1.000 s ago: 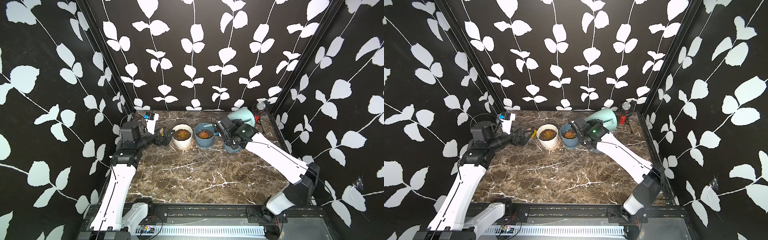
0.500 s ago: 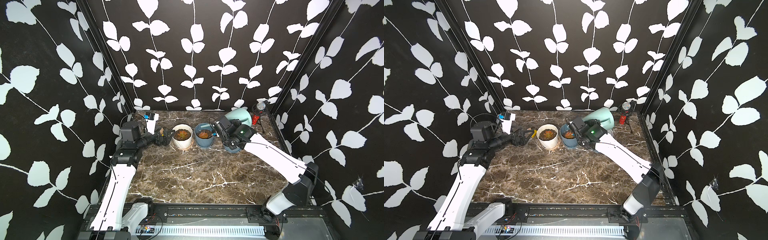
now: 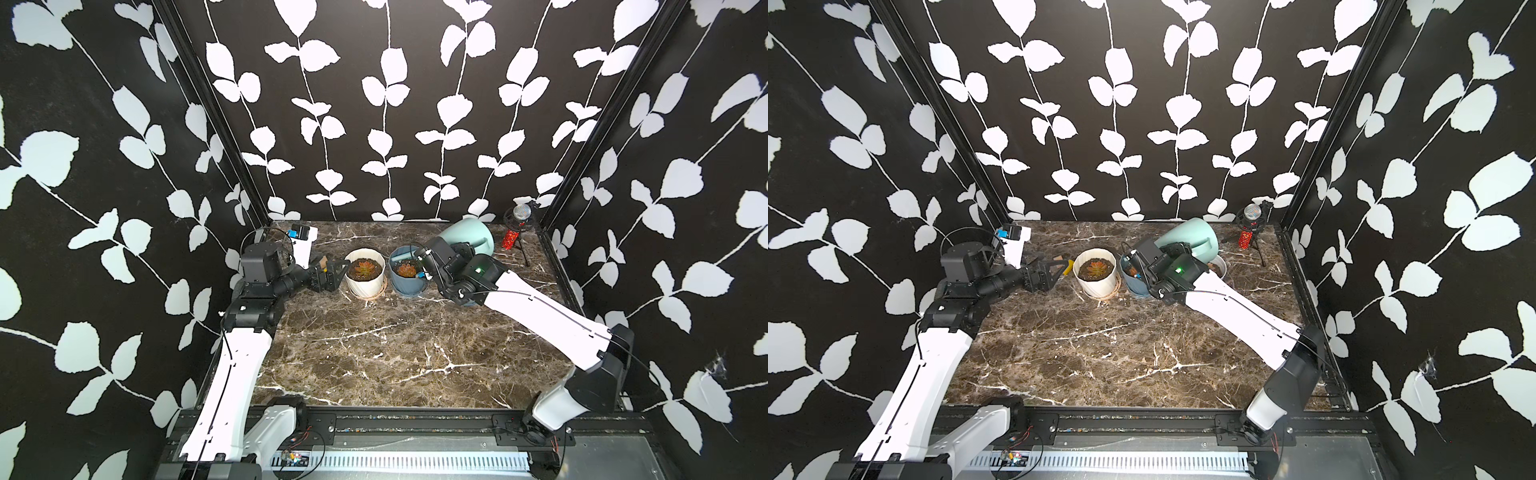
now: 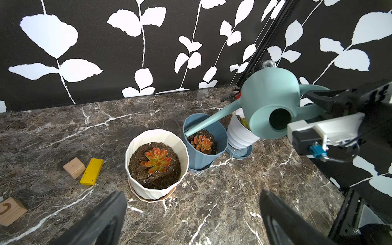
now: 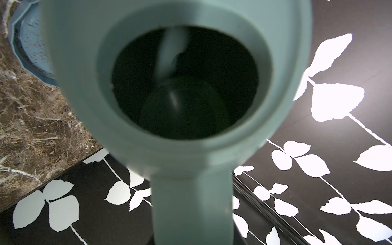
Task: Water the succulent around the soil edge
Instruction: Water the soil of the potted plant with water.
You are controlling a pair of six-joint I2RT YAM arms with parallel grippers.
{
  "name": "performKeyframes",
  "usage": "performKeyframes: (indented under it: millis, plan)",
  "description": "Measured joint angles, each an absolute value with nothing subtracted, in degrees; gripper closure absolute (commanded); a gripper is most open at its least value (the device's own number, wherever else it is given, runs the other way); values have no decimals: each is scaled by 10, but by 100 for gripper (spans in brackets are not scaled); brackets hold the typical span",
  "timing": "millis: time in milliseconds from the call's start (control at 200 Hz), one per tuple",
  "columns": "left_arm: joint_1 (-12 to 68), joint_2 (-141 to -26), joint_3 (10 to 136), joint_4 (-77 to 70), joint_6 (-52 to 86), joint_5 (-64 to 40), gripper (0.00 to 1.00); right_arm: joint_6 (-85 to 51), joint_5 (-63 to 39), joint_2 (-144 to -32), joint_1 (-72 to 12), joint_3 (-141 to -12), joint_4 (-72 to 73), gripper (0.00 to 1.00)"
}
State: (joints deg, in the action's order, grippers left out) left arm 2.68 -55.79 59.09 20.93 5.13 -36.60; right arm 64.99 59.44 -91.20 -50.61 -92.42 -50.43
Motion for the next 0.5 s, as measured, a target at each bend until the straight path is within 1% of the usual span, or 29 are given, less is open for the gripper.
performKeyframes:
  millis: [495]
  plan:
    - [25,-558,591,209,51,-366,2,639,609,-855,-546,-897,-546,100]
